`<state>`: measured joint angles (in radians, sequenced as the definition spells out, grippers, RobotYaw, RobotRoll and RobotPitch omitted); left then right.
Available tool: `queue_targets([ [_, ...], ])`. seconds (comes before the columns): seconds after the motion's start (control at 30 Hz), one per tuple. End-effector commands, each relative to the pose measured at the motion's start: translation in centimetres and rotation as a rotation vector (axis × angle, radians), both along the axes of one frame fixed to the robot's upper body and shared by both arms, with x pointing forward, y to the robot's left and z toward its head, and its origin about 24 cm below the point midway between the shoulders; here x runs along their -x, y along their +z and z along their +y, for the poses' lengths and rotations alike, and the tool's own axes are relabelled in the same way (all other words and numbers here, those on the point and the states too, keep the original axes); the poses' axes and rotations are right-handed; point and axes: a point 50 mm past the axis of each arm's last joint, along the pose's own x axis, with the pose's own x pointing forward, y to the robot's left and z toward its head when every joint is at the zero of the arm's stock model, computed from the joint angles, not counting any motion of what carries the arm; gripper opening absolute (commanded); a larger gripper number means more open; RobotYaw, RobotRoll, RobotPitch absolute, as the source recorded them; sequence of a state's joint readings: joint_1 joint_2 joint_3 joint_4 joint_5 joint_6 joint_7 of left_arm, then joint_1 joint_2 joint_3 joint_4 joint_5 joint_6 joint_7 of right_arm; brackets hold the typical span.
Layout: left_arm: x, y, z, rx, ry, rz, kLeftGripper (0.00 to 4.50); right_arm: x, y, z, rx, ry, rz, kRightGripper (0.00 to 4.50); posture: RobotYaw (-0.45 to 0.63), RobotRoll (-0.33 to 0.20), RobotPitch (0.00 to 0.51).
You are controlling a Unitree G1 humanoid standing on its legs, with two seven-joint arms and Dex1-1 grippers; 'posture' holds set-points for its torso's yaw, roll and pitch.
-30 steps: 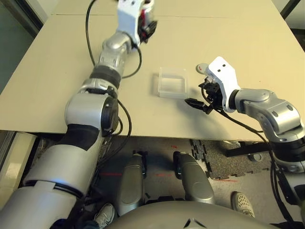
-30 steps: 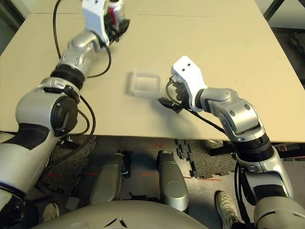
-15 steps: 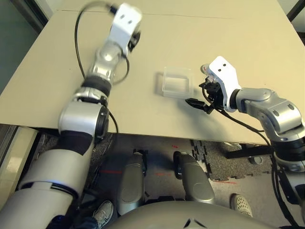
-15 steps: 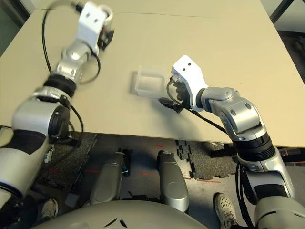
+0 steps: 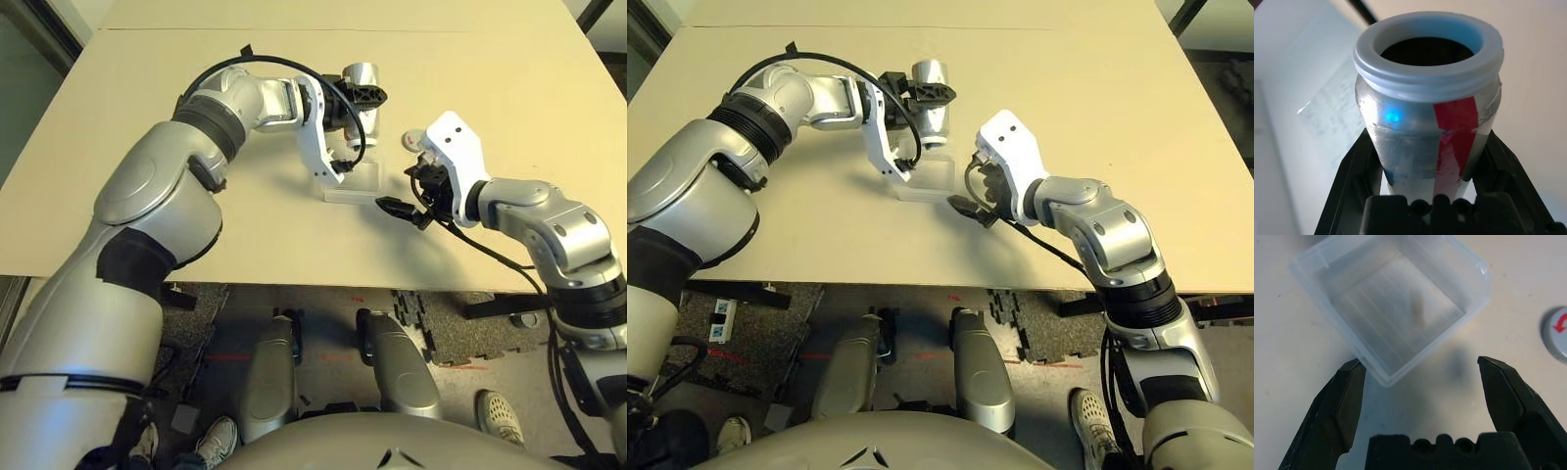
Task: Pour the medicine from the bottle into the box.
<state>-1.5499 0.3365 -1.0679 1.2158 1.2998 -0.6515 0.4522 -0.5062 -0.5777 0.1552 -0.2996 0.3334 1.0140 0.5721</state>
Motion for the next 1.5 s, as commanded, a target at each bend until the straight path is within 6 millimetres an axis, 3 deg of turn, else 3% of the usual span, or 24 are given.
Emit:
queue_targets([
  [0.03, 0.0, 0.4, -0.4, 0.013, -0.008, -0.010, 2.72, 0.0, 0.1, -0.2, 0.000, -0.004, -0.004, 4.50, -0.08, 0.000, 0.176],
  [0.2, -0.1, 0.6, 0.0, 0.160, 0.069, 0.123, 2.72, 0.0, 0.1, -0.1, 0.000, 0.003, -0.006, 4.50, -0.08, 0.000, 0.175],
  [0.43, -1.3, 1.1, 1.5, 0.835, 0.338, 0.725, 2.72, 0.0, 0.2, -0.2, 0.001, 0.008, -0.003, 4.50, -0.07, 0.000, 0.175],
  [0.5, -2.4, 1.7, 3.5, 1.278, 0.407, 0.995, 2.72, 0.0, 0.3, -0.4, 0.004, 0.013, -0.003, 4.50, -0.06, 0.000, 0.175],
  [0.57, -2.9, 1.0, 5.4, 1.571, 0.426, 1.161, 2.72, -0.1, 0.5, -0.4, -0.003, 0.019, -0.003, 4.50, -0.05, 0.000, 0.175],
  [0.77, -3.1, -2.9, 9.5, 1.982, 0.544, 1.316, 2.72, -0.9, 2.9, -1.4, -0.185, -0.067, -0.047, 4.50, -0.03, 0.000, 0.171],
  [0.9, -2.3, -6.9, 11.1, 2.100, 0.649, 1.324, 2.72, -2.8, 3.8, -3.7, -0.230, -0.277, -0.139, 4.50, -0.02, 0.000, 0.173],
  [1.07, -1.3, -9.9, 11.9, 2.160, 0.737, 1.321, 2.72, -4.5, 2.9, -5.5, -0.229, -0.488, -0.207, 4.50, -0.01, 0.000, 0.175],
  [1.33, -1.0, -11.2, 11.9, 2.152, 0.779, 1.347, 2.72, -5.3, 0.7, -8.0, -0.257, -0.787, -0.304, 4.50, -0.02, 0.000, 0.176],
  [1.5, -1.0, -11.4, 11.6, 2.139, 0.785, 1.364, 2.72, -5.1, -0.4, -8.8, -0.262, -0.874, -0.333, 4.50, -0.03, 0.000, 0.178],
])
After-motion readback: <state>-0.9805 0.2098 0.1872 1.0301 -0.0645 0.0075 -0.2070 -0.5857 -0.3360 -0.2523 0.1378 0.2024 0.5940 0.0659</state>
